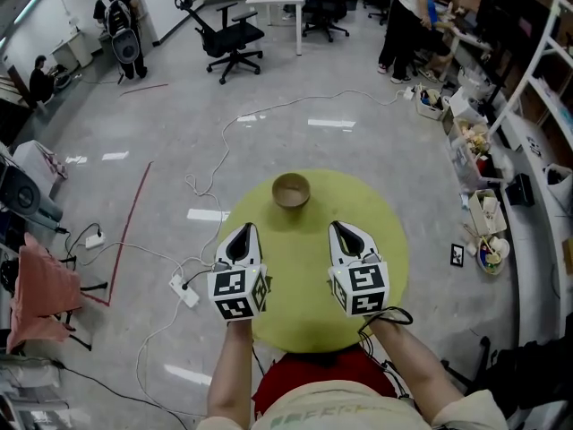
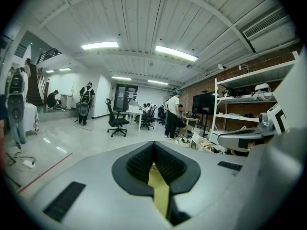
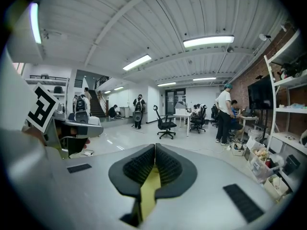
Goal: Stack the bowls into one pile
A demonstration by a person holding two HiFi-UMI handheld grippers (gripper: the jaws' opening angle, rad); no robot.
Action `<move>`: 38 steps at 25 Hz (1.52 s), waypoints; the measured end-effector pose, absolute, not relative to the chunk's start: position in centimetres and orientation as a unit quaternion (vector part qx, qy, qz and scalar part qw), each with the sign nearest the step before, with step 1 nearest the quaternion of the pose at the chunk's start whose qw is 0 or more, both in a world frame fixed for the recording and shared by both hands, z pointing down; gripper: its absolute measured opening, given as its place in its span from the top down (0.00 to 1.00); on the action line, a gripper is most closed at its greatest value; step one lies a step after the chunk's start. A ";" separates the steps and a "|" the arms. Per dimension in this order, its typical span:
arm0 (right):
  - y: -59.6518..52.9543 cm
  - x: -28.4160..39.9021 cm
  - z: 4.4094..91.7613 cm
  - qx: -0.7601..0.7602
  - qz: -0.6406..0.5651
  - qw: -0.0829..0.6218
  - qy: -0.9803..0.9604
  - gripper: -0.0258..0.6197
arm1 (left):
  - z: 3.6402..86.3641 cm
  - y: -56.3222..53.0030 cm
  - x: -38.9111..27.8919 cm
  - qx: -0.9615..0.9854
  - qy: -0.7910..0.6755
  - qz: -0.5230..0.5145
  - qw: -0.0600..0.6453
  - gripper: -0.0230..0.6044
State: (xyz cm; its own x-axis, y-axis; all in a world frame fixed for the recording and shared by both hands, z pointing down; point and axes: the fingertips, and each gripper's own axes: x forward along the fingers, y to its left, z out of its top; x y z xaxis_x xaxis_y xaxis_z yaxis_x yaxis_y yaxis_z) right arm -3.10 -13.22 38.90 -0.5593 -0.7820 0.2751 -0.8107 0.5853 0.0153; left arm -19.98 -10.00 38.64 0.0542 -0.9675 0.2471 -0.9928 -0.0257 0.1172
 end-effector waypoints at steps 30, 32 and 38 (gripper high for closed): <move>-4.5 3.5 37.4 0.413 0.069 0.092 -0.903 0.91 | 37.9 -0.5 -13.1 0.702 -0.699 0.035 0.132 0.93; -3.8 4.3 37.1 0.408 0.070 0.092 -0.906 0.91 | 37.6 0.5 -12.2 0.698 -0.703 0.035 0.133 0.93; -2.1 6.6 36.6 0.391 0.068 0.084 -0.914 0.91 | 37.3 3.1 -9.7 0.688 -0.714 0.036 0.127 0.93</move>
State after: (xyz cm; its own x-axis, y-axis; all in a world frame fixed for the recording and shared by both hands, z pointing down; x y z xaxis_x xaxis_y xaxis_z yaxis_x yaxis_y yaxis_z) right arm 6.57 -2.07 36.64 -0.6801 -0.7034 0.2065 -0.7263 0.6849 -0.0590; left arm -9.67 3.05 37.26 -0.0209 -0.9726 0.2315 -0.9911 0.0505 0.1229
